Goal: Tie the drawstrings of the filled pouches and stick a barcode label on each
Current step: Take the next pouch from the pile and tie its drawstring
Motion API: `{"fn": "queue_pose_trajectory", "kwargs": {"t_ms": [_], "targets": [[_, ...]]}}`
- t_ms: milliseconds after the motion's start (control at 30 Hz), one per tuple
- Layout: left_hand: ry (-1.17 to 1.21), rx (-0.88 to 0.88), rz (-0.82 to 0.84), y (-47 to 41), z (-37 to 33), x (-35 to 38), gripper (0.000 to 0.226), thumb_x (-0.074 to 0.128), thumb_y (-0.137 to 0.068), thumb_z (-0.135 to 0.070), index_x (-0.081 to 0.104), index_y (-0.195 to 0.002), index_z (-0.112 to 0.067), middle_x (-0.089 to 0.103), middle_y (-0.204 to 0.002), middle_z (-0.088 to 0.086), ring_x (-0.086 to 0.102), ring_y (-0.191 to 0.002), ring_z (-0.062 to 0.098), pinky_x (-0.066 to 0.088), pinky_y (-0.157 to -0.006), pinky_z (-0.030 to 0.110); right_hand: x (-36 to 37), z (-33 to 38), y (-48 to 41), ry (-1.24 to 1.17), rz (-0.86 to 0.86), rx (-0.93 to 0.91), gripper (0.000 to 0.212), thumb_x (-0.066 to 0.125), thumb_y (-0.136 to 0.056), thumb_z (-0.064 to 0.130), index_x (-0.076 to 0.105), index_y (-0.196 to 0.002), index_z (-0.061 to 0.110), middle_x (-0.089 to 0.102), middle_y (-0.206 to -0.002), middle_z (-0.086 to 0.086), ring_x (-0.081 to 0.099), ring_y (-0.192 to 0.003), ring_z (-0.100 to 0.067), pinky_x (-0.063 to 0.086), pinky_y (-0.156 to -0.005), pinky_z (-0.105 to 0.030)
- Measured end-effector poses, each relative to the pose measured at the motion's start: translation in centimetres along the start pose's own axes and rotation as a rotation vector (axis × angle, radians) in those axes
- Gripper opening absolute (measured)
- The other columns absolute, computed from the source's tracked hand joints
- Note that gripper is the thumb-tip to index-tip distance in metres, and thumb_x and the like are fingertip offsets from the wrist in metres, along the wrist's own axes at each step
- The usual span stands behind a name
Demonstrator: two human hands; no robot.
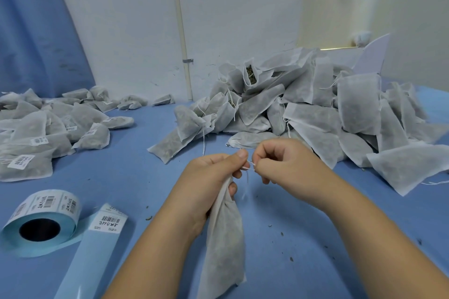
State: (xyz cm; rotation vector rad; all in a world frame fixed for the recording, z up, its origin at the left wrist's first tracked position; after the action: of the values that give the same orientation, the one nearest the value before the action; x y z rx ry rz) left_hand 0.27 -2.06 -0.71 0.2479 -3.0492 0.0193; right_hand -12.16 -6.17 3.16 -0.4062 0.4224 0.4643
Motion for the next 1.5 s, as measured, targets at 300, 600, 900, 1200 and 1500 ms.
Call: {"fn": "queue_pose_trajectory", "kwargs": {"t_ms": [300,600,900,1200,1500], "targets": [[-0.046,0.091,-0.049,0.3,-1.1,0.0,0.032,0.067,-0.087,-0.037,0.069,-0.059,-0.023,0.054,-0.060,-0.005,0.043,-0.046,0.011,0.037,-0.052,0.025,0.1,0.6,-0.1,-0.237,-0.012,-0.018,0.010,0.068,-0.086,0.019,0.068,-0.094,0.014,0.069,-0.070,0.001,0.064,-0.060,-0.013,0.049,-0.055,-0.025],[-0.250,0.159,-0.105,0.5,-1.6,-0.4,0.034,0.065,-0.091,-0.040,0.070,-0.060,-0.027,0.056,-0.055,-0.012,0.047,-0.046,0.010,0.039,-0.049,0.018,0.1,0.5,0.0,-0.239,-0.001,-0.015,0.014,0.068,-0.085,0.000,0.072,-0.091,0.013,0.068,-0.067,-0.004,0.062,-0.057,-0.010,0.051,-0.056,-0.024],[-0.374,0.192,-0.105,0.4,-1.6,-0.3,0.036,0.065,-0.090,-0.041,0.065,-0.055,-0.031,0.056,-0.054,-0.013,0.048,-0.047,0.009,0.036,-0.047,0.015,0.5,0.2,0.0,0.089,-0.029,-0.037,0.017,0.065,-0.090,0.015,0.076,-0.081,0.025,0.069,-0.068,0.009,0.060,-0.057,0.003,0.049,-0.060,-0.018],[-0.503,0.105,-0.058,0.5,-1.0,-0.6,0.020,0.066,-0.090,-0.034,0.068,-0.074,-0.023,0.057,-0.055,-0.008,0.046,-0.044,0.000,0.031,-0.041,0.010,0.6,-1.2,-0.1,0.070,0.016,0.102,0.016,0.061,-0.093,0.020,0.069,-0.079,0.019,0.059,-0.058,0.014,0.057,-0.051,0.003,0.045,-0.055,-0.015],[-0.561,0.124,-0.105,0.3,-1.1,-0.7,0.030,0.066,-0.090,-0.035,0.062,-0.063,-0.024,0.044,-0.048,-0.017,0.036,-0.042,0.001,0.026,-0.040,0.010,2.0,-2.4,0.4,-0.350,0.116,0.323,0.014,0.059,-0.090,0.008,0.064,-0.077,0.010,0.046,-0.061,0.000,0.040,-0.050,-0.011,0.033,-0.047,-0.022]]}}
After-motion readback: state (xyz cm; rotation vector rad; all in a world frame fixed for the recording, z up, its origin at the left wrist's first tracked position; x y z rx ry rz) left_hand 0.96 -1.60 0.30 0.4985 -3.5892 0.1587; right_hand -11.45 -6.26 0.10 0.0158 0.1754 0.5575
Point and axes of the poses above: each hand's wrist, its own y-axis away from the middle knuckle, its own x-axis out of the palm, z = x × y, the point moved 9 cm from there along -y, towards the middle knuckle
